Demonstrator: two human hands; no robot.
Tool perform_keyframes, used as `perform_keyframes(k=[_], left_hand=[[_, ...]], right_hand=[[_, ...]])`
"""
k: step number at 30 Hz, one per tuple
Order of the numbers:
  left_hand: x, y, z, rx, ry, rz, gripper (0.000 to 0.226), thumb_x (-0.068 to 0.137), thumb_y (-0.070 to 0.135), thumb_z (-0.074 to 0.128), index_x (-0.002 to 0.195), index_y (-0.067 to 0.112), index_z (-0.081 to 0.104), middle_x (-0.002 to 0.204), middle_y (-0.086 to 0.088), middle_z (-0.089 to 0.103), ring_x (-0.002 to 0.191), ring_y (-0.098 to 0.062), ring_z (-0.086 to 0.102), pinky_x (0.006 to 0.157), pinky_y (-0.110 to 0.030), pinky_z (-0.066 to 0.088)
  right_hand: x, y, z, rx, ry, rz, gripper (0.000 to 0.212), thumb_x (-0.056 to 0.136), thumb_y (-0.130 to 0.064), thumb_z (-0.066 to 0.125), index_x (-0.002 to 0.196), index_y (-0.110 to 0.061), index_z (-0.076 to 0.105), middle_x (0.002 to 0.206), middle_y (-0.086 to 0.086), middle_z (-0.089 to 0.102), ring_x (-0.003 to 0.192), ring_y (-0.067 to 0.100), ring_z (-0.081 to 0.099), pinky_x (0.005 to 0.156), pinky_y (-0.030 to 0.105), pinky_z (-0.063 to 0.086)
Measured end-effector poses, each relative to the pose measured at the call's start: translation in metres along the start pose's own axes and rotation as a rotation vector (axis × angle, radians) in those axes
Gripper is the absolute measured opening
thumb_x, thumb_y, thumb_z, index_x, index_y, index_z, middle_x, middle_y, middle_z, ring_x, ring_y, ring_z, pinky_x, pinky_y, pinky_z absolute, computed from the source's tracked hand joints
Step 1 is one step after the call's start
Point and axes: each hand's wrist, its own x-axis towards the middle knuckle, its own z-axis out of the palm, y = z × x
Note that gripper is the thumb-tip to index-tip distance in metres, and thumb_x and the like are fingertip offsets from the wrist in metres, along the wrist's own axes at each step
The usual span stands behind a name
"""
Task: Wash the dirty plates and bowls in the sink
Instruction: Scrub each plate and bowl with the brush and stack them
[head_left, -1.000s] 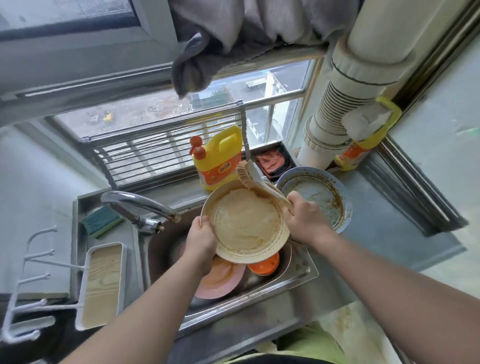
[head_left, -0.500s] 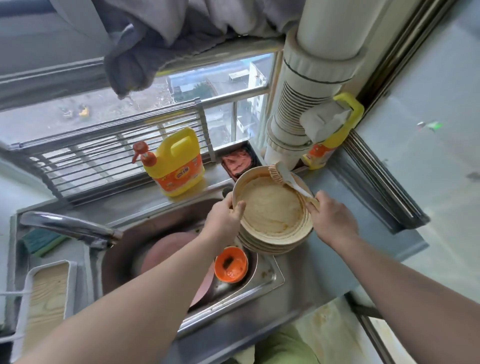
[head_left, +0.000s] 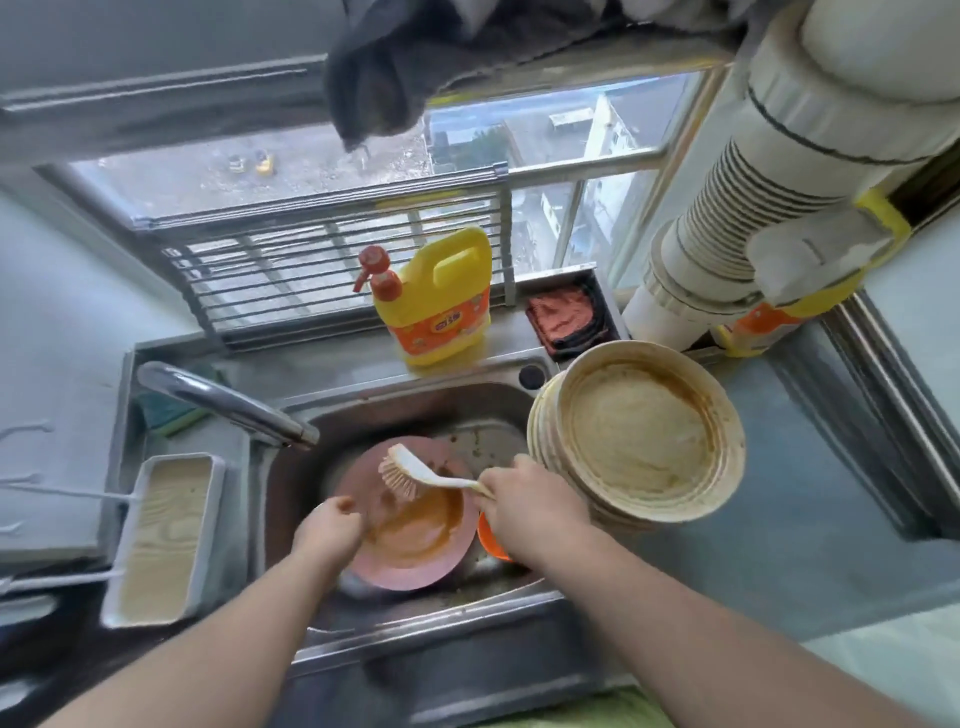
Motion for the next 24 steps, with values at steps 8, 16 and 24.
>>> perform_keyframes(k=[8, 16, 24], left_hand=[[0.07, -0.078, 0.046, -0.397, -0.124, -0.31, 0.027, 0.088, 0.014, 0.059, 0.115, 0.013, 0.06, 0.105, -0.011, 0.073, 0.096, -0.033, 0.073, 0.091, -0.043, 0.06], [0.065, -0.062, 0.056, -0.239, 0.086, -0.317, 0.016, 0.095, 0.026, 0.06, 0.107, 0.015, 0.062, 0.101, -0.013, 0.067, 0.092, -0.037, 0.068, 0.074, -0.034, 0.055], [0.073, -0.05, 0.049, -0.108, 0.17, -0.352, 0.04, 0.09, 0.013, 0.058, 0.128, 0.001, 0.059, 0.129, -0.023, 0.062, 0.112, -0.042, 0.063, 0.088, -0.046, 0.06]], right_hand=[[0.112, -0.005, 0.085, -0.256, -0.251, 0.019, 0.032, 0.107, -0.024, 0.048, 0.137, -0.019, 0.061, 0.134, 0.016, 0.053, 0.127, 0.039, 0.047, 0.103, 0.05, 0.046], [0.144, -0.005, 0.117, -0.261, -0.284, 0.079, 0.023, 0.11, -0.027, 0.049, 0.13, -0.023, 0.06, 0.132, 0.009, 0.06, 0.129, 0.034, 0.052, 0.111, 0.057, 0.038], [0.145, -0.02, 0.131, -0.182, -0.198, 0.128, 0.015, 0.109, -0.028, 0.052, 0.121, -0.023, 0.06, 0.104, 0.005, 0.059, 0.091, 0.025, 0.058, 0.08, 0.039, 0.053]])
